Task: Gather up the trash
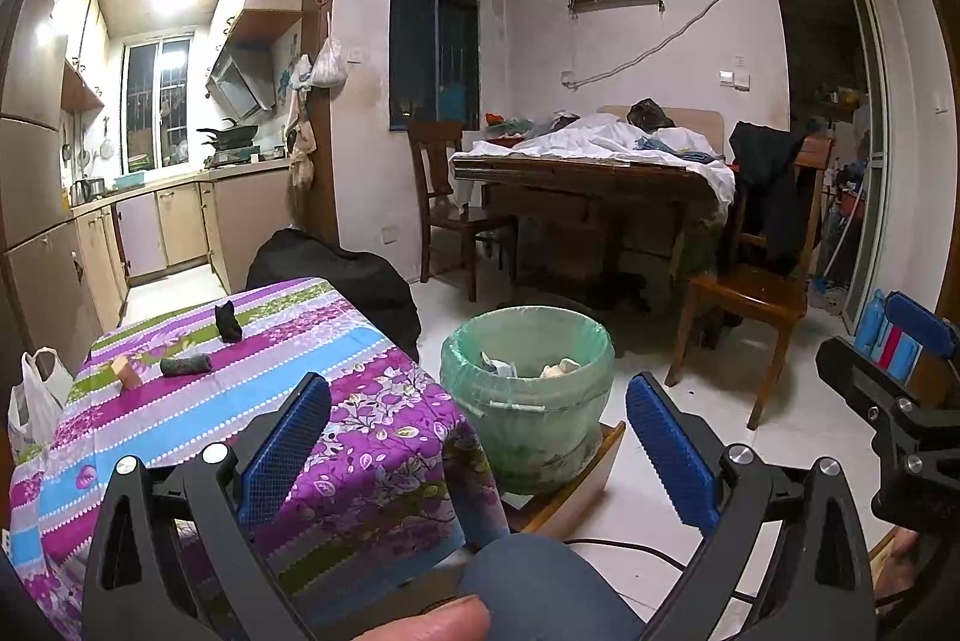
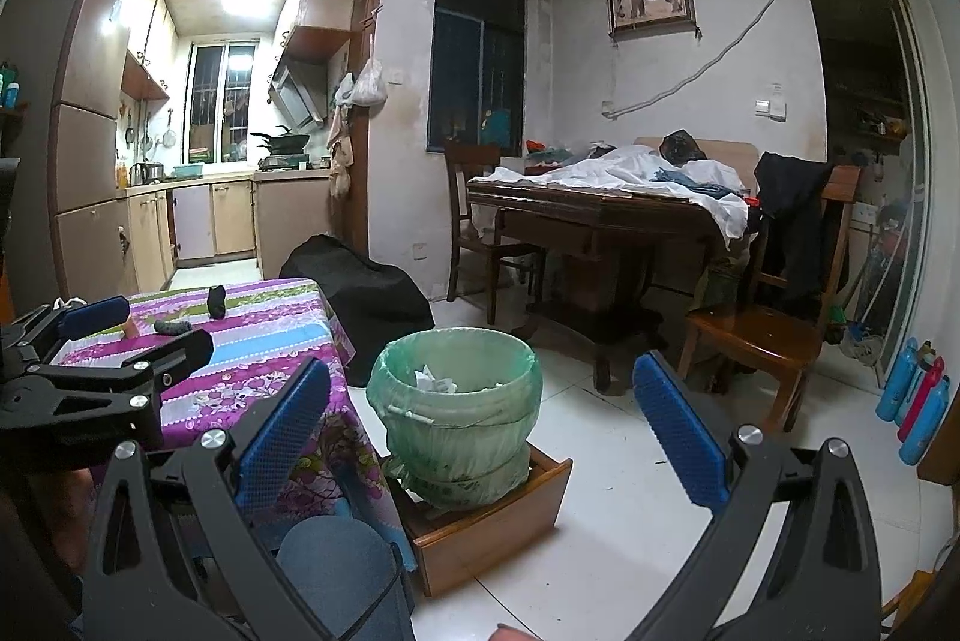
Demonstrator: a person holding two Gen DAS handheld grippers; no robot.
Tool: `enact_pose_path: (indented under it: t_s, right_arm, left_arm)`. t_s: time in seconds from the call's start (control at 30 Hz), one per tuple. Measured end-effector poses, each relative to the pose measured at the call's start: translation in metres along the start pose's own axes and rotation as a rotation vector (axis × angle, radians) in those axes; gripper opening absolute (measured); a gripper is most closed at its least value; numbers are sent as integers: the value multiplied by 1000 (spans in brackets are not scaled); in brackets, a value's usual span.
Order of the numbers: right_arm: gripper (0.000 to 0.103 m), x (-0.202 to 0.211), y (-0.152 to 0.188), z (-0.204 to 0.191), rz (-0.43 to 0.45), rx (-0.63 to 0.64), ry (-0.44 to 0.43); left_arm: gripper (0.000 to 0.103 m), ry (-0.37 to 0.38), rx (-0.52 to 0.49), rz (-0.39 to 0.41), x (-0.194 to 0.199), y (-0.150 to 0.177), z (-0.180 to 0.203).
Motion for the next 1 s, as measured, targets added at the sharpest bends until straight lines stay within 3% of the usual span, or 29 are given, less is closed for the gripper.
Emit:
enact_pose_path:
  t_s: [1.0]
  right_arm:
    - [98, -1, 0, -3, -5, 2, -5]
  left_arm:
    - [98, -7, -6, -3, -5, 10, -6]
Point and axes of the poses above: each gripper's, at about its wrist camera, not at the fingertips, and x roughly against the way its jaws point, z to its right, y to its underside, the point moved 5 cm from there along -x, roughly the way its jaws point, and after that the axes turned 4 degrees about z, right-handed, at the moved point
